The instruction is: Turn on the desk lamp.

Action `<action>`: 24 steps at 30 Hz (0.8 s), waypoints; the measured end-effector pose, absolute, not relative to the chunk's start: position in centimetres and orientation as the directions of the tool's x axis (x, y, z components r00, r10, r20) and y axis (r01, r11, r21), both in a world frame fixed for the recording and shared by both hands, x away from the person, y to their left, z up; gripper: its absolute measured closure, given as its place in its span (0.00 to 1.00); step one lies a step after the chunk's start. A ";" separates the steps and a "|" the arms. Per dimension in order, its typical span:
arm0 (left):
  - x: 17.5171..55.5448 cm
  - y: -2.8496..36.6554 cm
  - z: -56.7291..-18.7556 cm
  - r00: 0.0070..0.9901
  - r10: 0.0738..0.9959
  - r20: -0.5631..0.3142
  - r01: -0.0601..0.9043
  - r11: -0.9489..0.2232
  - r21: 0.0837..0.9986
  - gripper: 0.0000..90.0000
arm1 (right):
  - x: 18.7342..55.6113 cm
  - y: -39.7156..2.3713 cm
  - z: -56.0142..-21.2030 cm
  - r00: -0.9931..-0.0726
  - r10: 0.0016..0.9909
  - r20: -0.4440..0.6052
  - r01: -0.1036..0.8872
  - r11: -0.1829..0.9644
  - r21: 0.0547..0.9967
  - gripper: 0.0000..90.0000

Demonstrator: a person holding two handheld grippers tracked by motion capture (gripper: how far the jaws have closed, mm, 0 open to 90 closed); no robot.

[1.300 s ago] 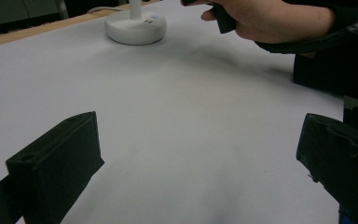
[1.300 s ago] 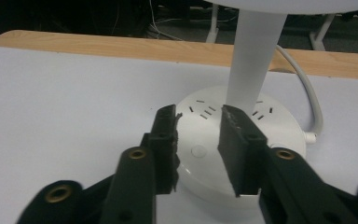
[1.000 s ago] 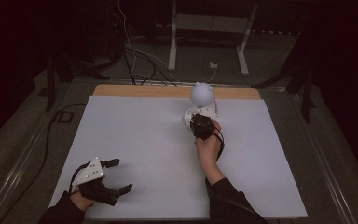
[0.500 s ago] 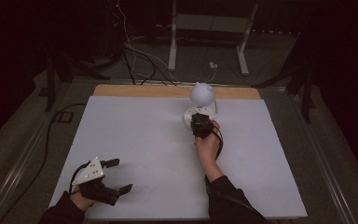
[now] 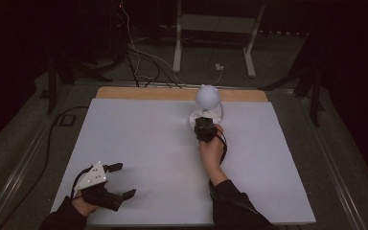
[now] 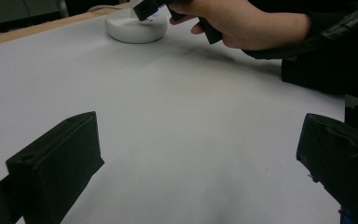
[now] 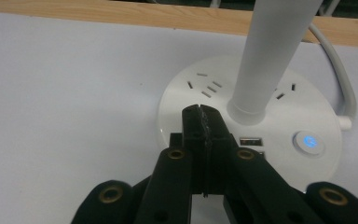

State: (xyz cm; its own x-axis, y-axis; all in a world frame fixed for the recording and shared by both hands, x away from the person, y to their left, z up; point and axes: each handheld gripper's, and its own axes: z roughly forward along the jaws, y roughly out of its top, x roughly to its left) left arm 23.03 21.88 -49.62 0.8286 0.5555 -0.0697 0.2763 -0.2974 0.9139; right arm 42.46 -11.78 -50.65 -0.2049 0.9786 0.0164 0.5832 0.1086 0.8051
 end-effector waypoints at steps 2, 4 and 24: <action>23.0 21.9 -49.6 0.828 0.556 -0.067 0.274 -0.299 0.914 0.00 | 42.5 -11.8 -50.8 -0.206 0.978 0.017 0.587 0.109 0.802 1.00; 23.0 21.9 -49.6 0.829 0.556 -0.065 0.273 -0.299 0.914 0.00 | 42.6 -11.8 -50.9 -0.209 0.978 0.013 0.588 0.114 0.801 1.00; 23.0 21.8 -49.6 0.828 0.557 -0.063 0.273 -0.302 0.913 0.00 | 42.6 -11.6 -51.2 -0.215 0.975 -0.052 0.571 0.169 0.804 1.00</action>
